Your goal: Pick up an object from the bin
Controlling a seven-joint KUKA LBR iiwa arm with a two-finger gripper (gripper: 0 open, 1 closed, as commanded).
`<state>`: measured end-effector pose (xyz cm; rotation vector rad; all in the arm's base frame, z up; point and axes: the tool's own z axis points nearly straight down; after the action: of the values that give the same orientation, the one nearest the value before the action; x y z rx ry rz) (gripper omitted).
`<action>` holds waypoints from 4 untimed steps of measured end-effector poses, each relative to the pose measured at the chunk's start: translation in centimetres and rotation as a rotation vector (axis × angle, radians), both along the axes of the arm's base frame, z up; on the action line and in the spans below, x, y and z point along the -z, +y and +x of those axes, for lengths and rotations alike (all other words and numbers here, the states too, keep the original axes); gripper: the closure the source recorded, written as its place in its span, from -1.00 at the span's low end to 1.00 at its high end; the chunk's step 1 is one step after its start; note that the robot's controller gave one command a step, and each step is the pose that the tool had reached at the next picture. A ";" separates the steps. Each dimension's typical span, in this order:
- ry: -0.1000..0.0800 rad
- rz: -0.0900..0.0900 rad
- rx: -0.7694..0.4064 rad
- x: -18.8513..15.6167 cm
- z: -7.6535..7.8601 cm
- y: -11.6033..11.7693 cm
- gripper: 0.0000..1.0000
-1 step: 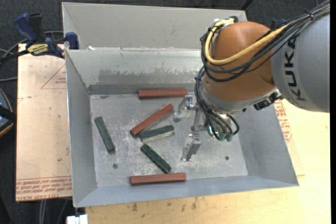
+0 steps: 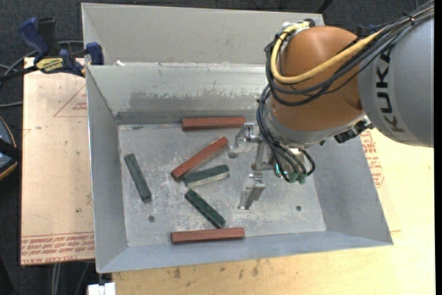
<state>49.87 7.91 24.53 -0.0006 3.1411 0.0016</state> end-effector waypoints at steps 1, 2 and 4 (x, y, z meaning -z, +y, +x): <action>-0.008 0.001 -0.031 5.0 1.7 2.0 -1.00; -0.007 0.001 -0.076 11.7 5.5 2.4 -1.00; -0.020 0.003 -0.088 15.4 7.3 3.8 1.00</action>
Offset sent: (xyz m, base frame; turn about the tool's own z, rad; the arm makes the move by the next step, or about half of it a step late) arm 0.0660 0.0227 -0.1380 -0.0895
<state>57.16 11.68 9.15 -0.1380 3.1177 0.0068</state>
